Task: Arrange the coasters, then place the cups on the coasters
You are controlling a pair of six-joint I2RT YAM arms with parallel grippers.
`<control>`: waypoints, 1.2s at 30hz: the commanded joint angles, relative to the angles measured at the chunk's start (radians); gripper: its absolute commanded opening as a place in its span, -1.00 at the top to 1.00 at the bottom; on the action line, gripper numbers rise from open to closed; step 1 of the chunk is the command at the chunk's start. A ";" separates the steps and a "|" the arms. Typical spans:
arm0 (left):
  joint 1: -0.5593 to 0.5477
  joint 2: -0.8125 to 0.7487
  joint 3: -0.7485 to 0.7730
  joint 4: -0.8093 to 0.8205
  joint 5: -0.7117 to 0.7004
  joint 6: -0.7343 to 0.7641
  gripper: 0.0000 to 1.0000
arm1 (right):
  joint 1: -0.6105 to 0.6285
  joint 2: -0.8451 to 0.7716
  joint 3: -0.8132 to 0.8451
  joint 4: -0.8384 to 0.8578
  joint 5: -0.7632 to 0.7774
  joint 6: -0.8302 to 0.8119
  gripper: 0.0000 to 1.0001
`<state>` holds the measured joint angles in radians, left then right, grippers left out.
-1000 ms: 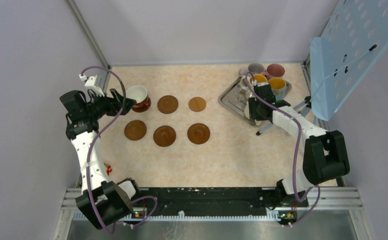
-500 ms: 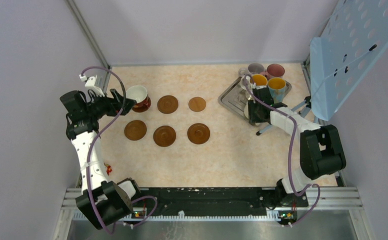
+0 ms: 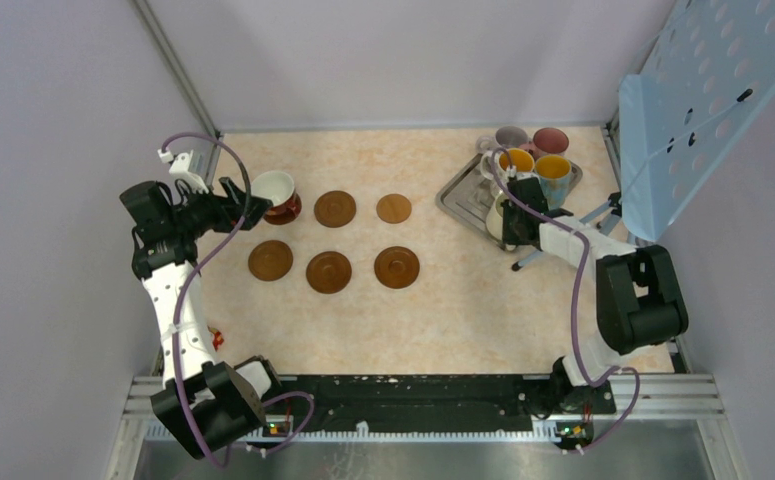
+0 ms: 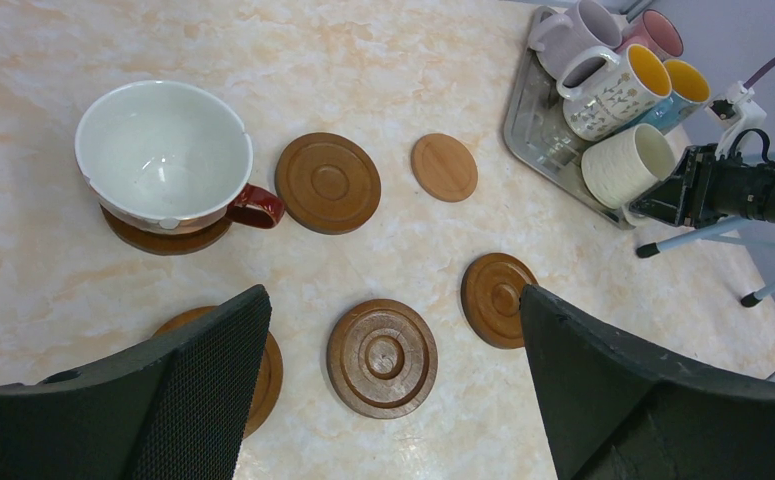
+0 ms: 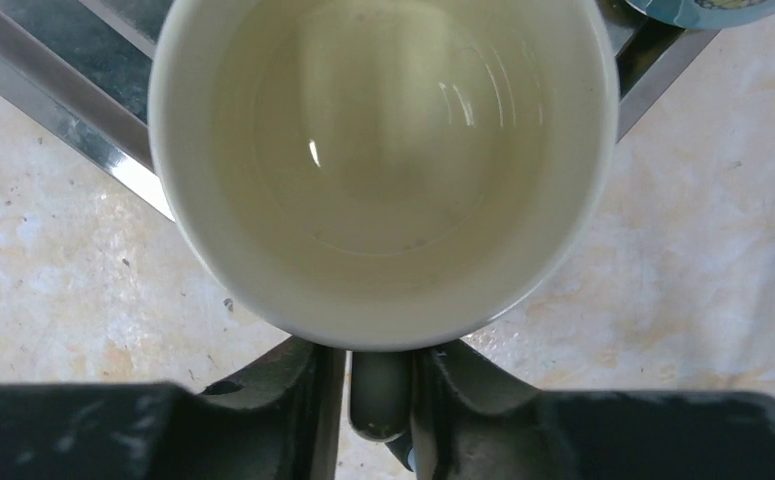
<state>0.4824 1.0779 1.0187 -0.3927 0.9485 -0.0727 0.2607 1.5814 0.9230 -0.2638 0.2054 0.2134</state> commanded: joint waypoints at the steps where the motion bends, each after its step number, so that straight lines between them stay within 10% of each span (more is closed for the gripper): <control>1: -0.004 -0.001 -0.002 0.034 0.003 -0.004 -0.97 | -0.010 -0.039 -0.005 0.033 -0.002 0.033 0.61; 5: -0.004 0.003 0.003 0.035 0.009 -0.010 -0.97 | -0.009 -0.069 0.001 0.030 -0.020 0.029 1.00; 24: -0.004 0.002 0.024 0.023 0.016 -0.025 -0.98 | 0.005 -0.202 0.087 0.039 -0.265 -0.080 1.00; 36: -0.005 0.013 0.038 -0.001 0.005 -0.034 -0.98 | 0.362 -0.151 0.311 -0.032 -0.245 -0.176 1.00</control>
<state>0.4824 1.0889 1.0191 -0.3977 0.9497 -0.1013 0.5133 1.4429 1.0912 -0.3820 -0.0246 0.0795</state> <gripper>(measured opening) 0.987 0.201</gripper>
